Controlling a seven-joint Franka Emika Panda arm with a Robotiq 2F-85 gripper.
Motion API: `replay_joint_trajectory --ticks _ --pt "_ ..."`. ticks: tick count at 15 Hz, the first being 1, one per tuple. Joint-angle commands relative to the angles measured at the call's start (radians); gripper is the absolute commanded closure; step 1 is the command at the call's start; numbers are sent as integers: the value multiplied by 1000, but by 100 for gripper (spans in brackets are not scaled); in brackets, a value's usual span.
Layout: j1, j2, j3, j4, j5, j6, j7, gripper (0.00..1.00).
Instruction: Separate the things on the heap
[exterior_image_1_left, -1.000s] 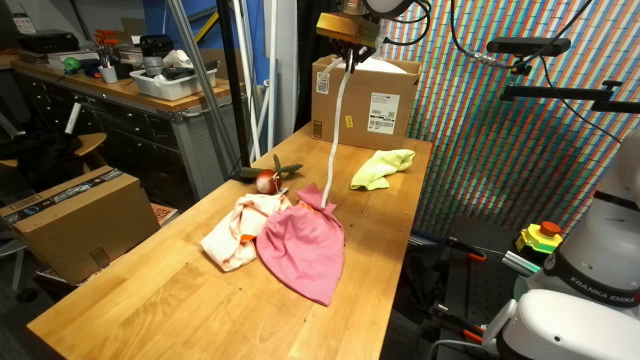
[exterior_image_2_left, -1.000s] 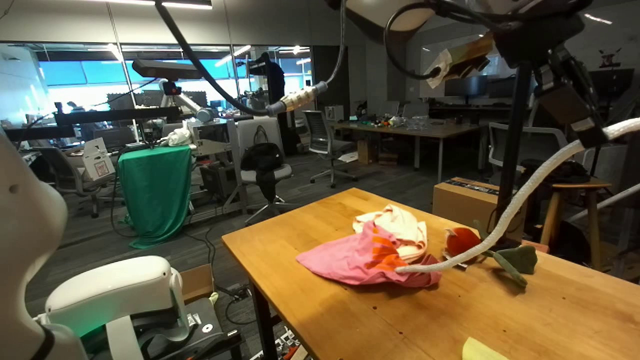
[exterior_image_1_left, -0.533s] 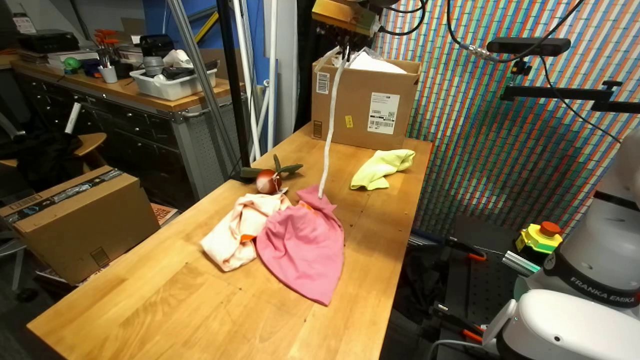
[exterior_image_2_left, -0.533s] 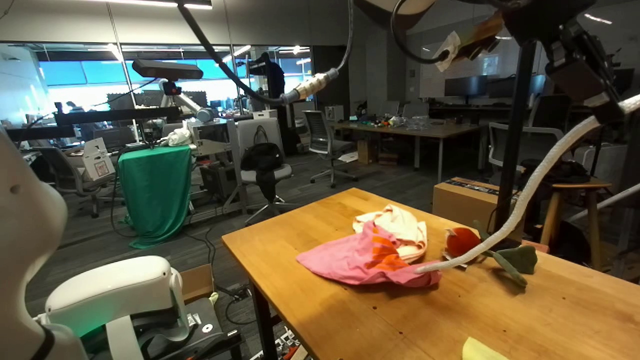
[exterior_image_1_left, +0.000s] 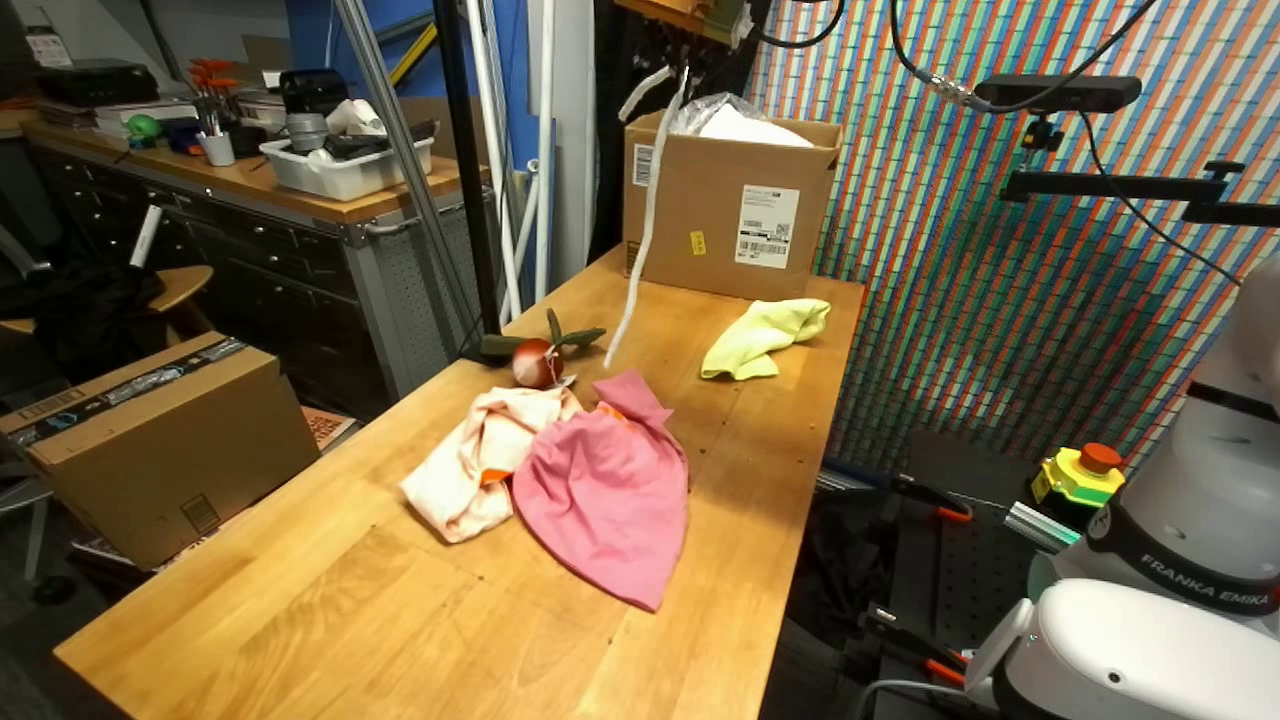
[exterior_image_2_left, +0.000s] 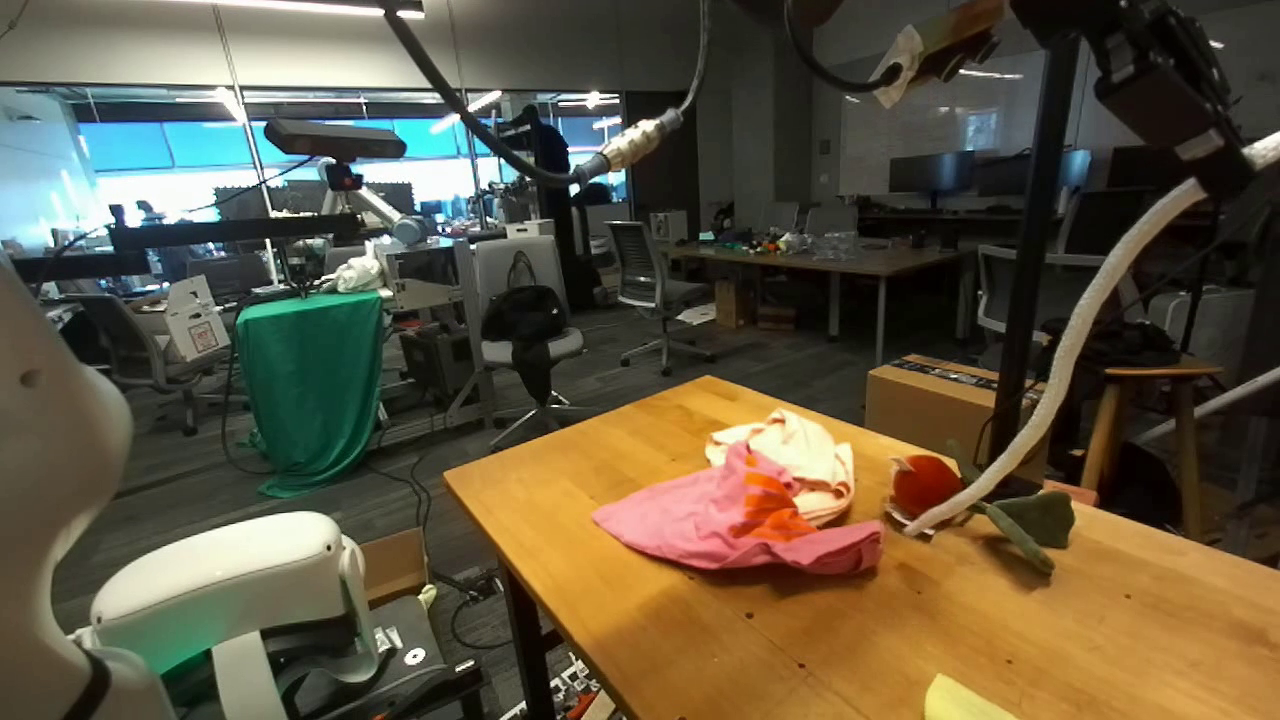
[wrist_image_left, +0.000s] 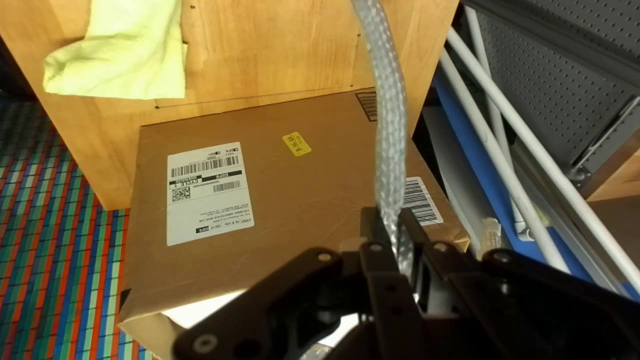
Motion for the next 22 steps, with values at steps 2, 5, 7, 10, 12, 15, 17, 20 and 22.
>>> replay_joint_trajectory --ticks 2,5,7,10,12,15,17,20,22 --pt "13 15 6 72 -17 -24 30 92" --pt "17 24 6 91 -22 -25 41 92" --pt "19 40 4 101 -36 -26 63 92" --pt "24 77 -3 111 -109 -19 159 92" --pt "30 111 -11 123 -185 -24 252 92" --pt "41 151 -22 130 -307 -30 386 92" --pt "45 170 -26 126 -370 -18 439 92" --pt "42 193 -23 119 -416 7 481 92" --pt "33 206 -18 114 -396 35 476 92"
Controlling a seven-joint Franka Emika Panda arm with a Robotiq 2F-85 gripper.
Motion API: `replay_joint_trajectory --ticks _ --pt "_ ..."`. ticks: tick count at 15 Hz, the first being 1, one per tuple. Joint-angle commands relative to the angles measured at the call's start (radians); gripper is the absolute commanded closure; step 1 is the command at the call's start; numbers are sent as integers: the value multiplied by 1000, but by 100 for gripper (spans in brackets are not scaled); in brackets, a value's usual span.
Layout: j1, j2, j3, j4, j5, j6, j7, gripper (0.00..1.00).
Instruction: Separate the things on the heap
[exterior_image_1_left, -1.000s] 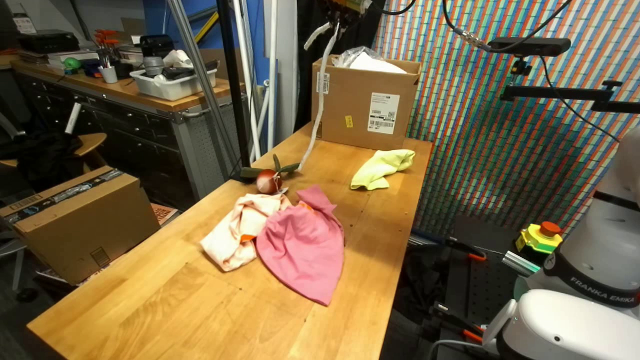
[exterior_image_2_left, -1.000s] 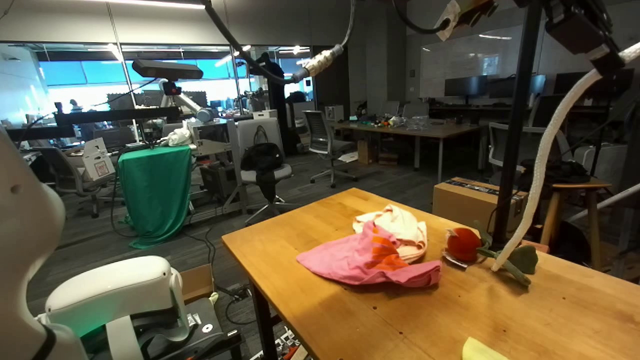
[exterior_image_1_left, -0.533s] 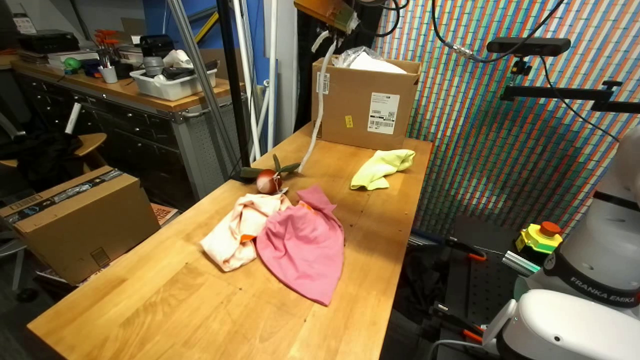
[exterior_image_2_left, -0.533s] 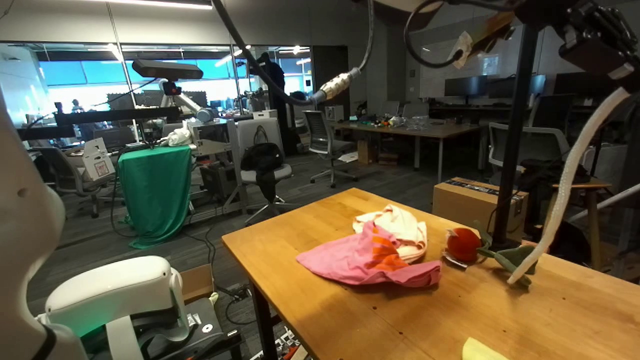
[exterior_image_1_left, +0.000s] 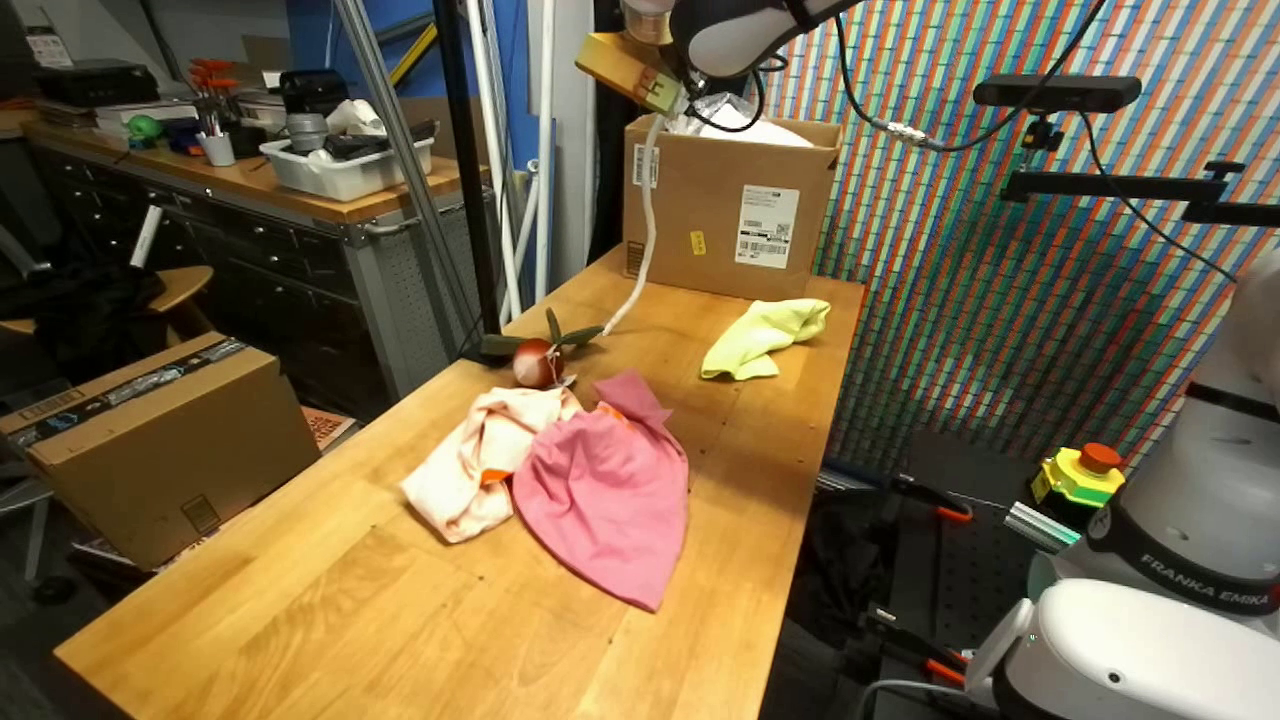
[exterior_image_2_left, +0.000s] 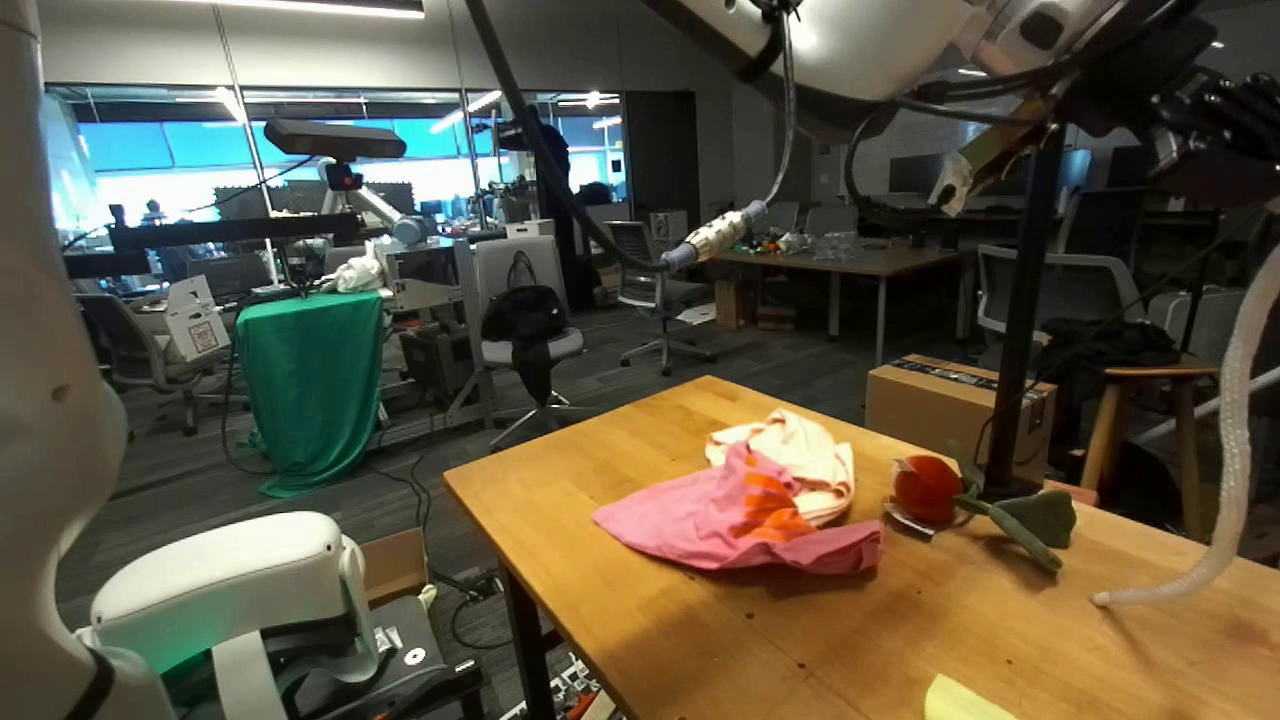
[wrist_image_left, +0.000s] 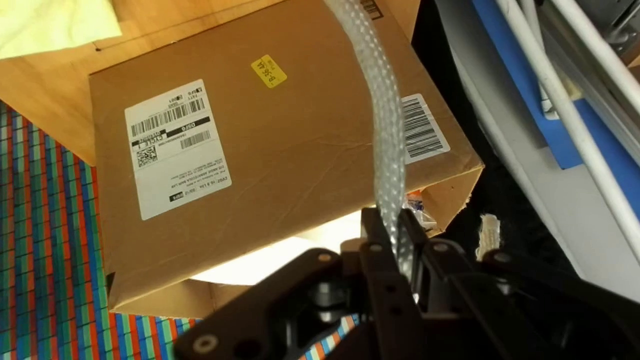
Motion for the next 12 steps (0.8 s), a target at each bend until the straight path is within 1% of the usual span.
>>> replay_joint_trajectory --ticks 1,5,7,12 --pt "-5 33 -4 22 13 64 4 92" --pt "-28 67 -1 9 102 203 -58 92" --pt "-32 91 -3 12 161 247 -105 92" --pt "-31 144 -18 19 305 267 -216 92"
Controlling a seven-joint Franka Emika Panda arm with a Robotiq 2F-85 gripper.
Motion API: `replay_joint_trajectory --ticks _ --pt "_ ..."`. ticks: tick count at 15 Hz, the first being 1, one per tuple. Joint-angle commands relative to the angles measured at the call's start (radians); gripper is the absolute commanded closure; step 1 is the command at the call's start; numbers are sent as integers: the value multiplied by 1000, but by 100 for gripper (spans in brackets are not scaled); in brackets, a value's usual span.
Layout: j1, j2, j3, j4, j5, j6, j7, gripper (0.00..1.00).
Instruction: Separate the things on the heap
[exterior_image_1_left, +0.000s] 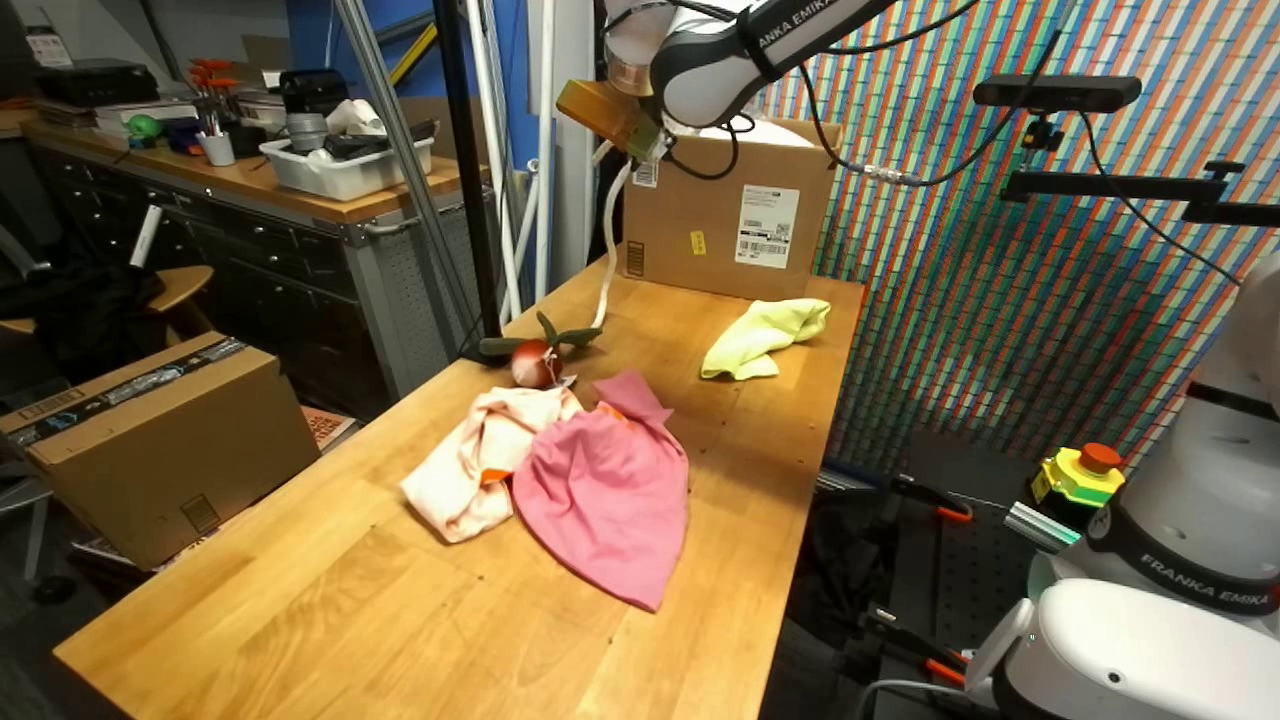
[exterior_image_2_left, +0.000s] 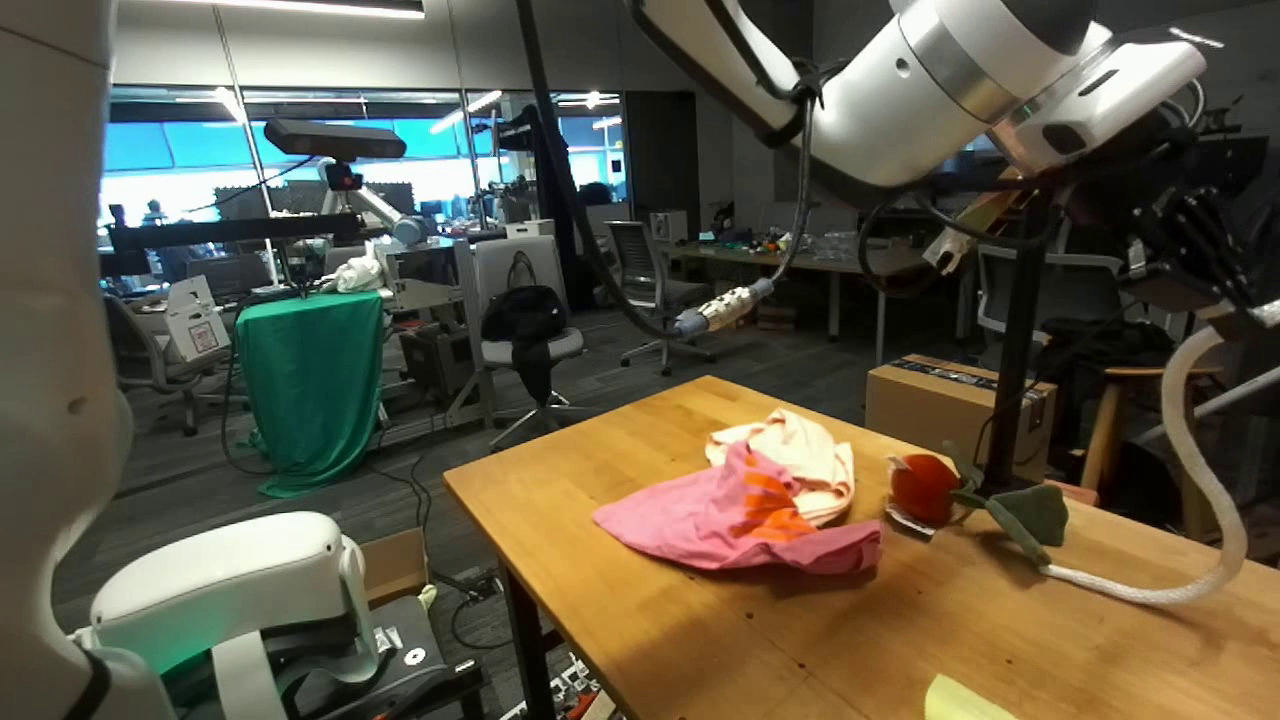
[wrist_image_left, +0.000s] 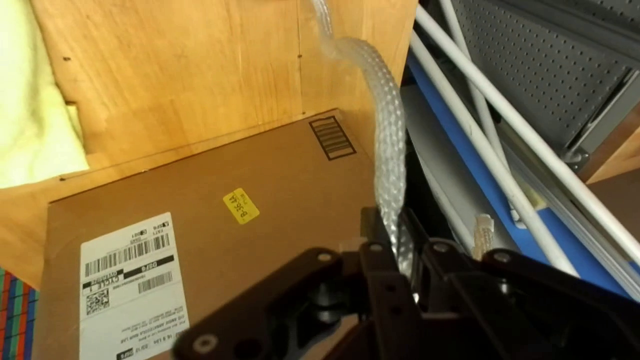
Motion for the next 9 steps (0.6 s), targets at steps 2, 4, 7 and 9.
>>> replay_joint_trajectory --ticks 2,4,7,9 --pt "8 52 -29 29 113 15 -116 92" --pt "16 68 -42 29 134 6 -143 92" --pt "27 89 -54 22 149 6 -182 92" --pt "35 102 -56 16 162 9 -210 92"
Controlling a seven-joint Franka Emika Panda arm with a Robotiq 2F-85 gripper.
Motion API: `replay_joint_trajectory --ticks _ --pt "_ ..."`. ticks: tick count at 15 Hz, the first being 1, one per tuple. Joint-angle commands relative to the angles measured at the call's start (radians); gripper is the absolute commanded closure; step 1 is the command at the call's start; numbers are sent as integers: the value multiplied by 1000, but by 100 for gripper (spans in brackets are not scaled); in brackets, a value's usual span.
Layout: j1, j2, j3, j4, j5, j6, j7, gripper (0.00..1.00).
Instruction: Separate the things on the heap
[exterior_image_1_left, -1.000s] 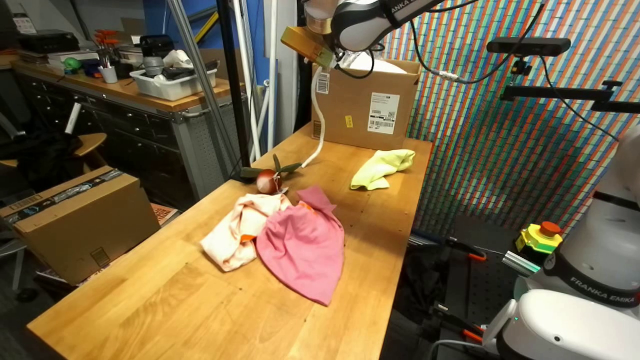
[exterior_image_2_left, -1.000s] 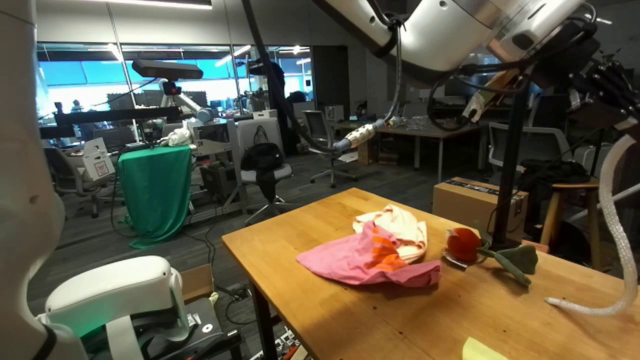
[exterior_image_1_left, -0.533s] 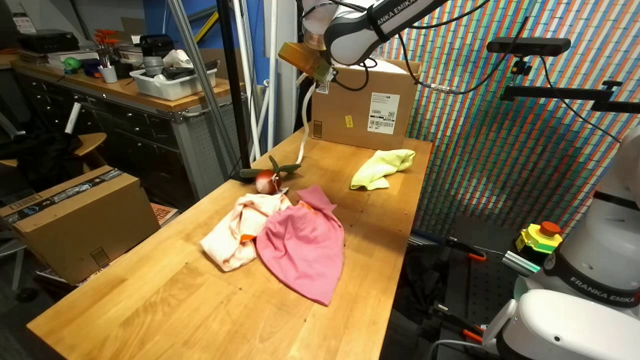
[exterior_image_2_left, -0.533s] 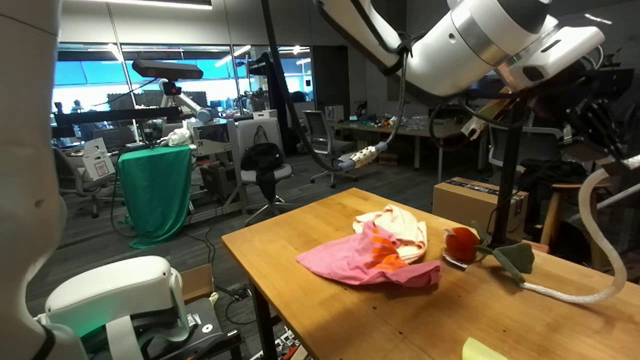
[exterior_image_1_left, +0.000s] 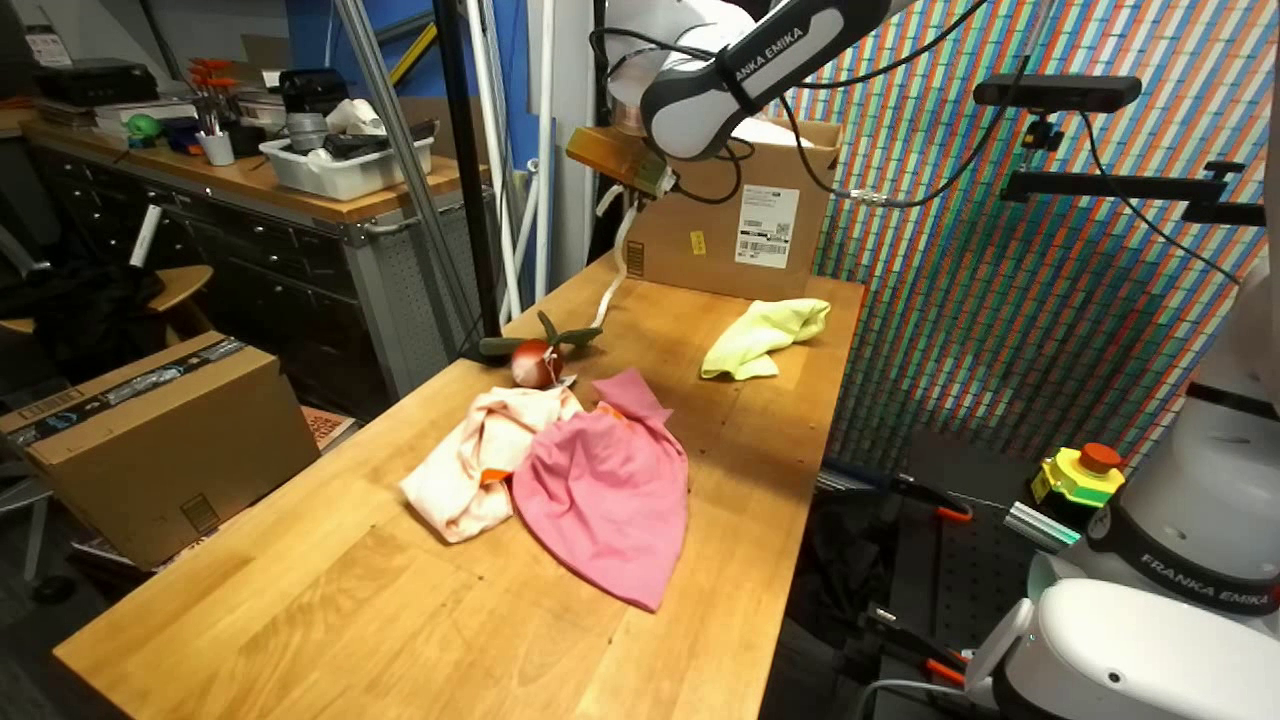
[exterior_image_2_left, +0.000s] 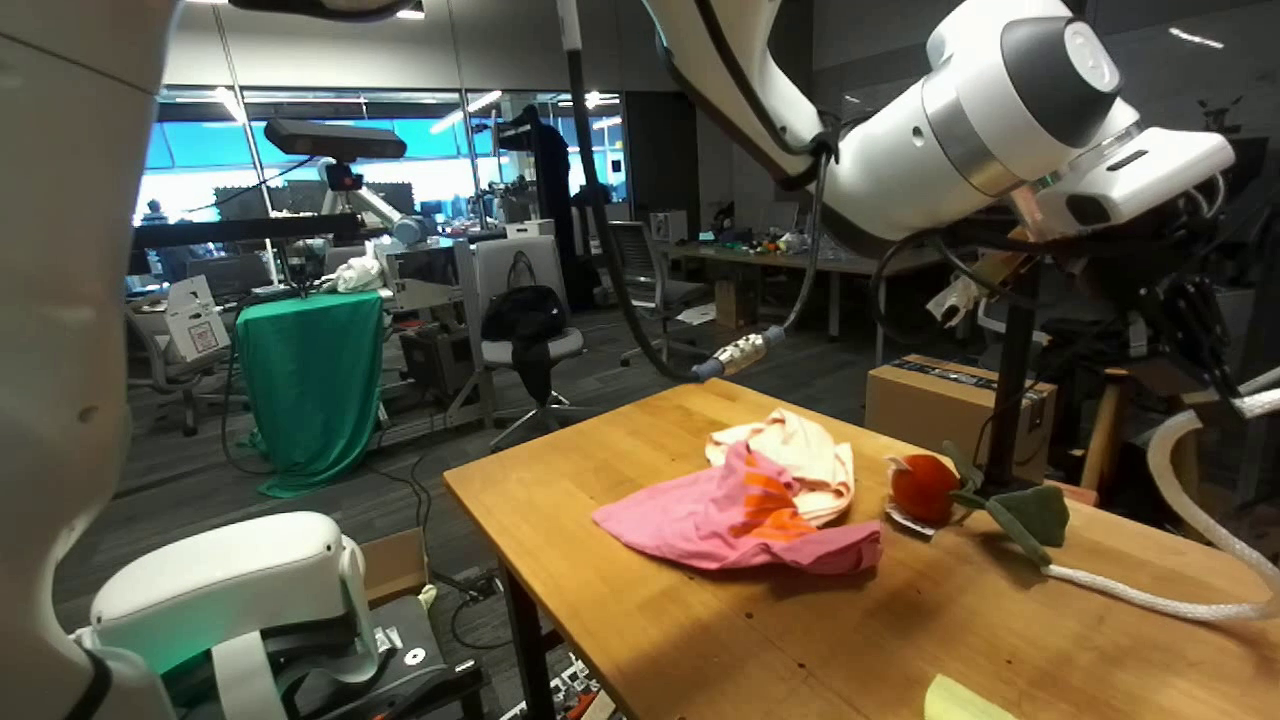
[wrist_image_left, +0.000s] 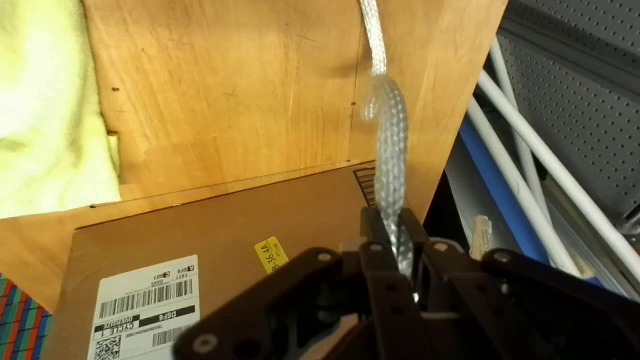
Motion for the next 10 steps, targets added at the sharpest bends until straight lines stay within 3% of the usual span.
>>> replay_joint_trajectory --ticks 1,10 --pt "31 29 -24 12 47 9 -77 92" --pt "55 103 -24 10 179 -23 -208 92"
